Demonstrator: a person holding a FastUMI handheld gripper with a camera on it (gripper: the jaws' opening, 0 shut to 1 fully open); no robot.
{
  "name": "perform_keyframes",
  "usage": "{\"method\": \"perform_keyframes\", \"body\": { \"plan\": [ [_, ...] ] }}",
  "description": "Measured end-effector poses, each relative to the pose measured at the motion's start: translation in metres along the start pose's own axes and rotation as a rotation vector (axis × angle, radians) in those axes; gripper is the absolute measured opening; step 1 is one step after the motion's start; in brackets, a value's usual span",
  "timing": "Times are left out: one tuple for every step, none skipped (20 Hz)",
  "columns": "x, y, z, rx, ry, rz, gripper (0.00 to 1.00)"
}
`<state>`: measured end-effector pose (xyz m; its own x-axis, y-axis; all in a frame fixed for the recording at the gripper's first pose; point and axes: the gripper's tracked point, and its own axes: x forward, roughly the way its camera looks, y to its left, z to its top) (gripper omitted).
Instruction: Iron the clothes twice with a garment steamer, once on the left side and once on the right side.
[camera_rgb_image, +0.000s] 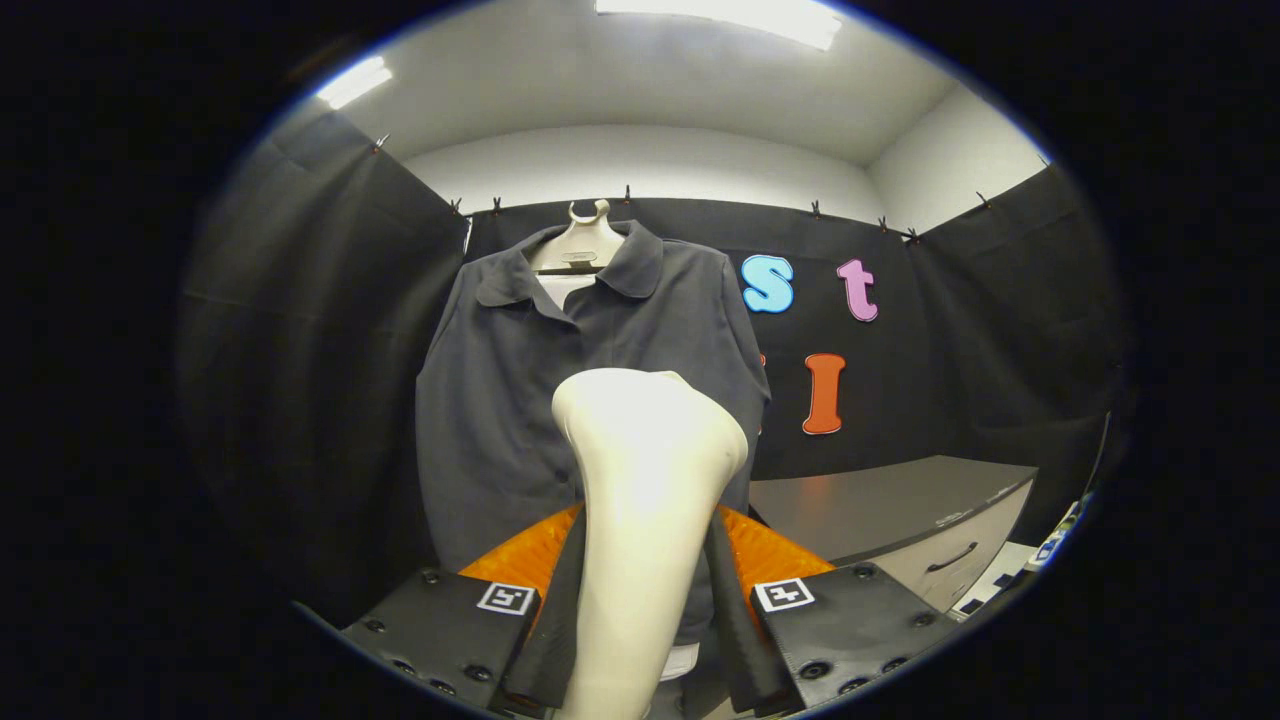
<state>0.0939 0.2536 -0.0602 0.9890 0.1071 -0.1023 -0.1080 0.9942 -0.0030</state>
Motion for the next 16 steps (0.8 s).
{"method": "perform_keyframes", "body": {
  "plan": [
    [0.0, 0.0, 0.0, 0.001, 0.001, 0.0, 0.65],
    [0.0, 0.001, -0.001, 0.002, 0.001, 0.001, 0.65],
    [0.0, 0.001, 0.0, 0.002, 0.001, 0.002, 0.65],
    [0.0, 0.002, 0.0, 0.001, 0.001, 0.003, 0.65],
    [-0.001, 0.003, 0.0, 0.001, 0.0, 0.005, 0.65],
    [-0.001, 0.004, 0.001, 0.0, -0.001, 0.008, 0.65],
    [-0.002, 0.006, 0.001, -0.002, -0.001, 0.012, 0.65],
    [-0.002, 0.008, 0.0, -0.002, -0.002, 0.016, 0.65],
    [-0.003, 0.009, 0.001, -0.003, -0.002, 0.02, 0.65],
    [-0.003, 0.009, 0.0, -0.002, -0.002, 0.021, 0.65],
    [-0.004, 0.009, 0.0, -0.002, 0.0, 0.023, 0.65],
    [-0.003, 0.01, 0.0, -0.001, 0.001, 0.025, 0.65],
    [-0.005, 0.01, -0.001, 0.0, 0.002, 0.025, 0.65],
    [-0.004, 0.01, -0.001, 0.0, 0.004, 0.025, 0.65],
    [-0.005, 0.01, -0.001, 0.002, 0.004, 0.026, 0.65],
    [-0.005, 0.01, -0.001, 0.002, 0.004, 0.026, 0.65]
  ]
}}
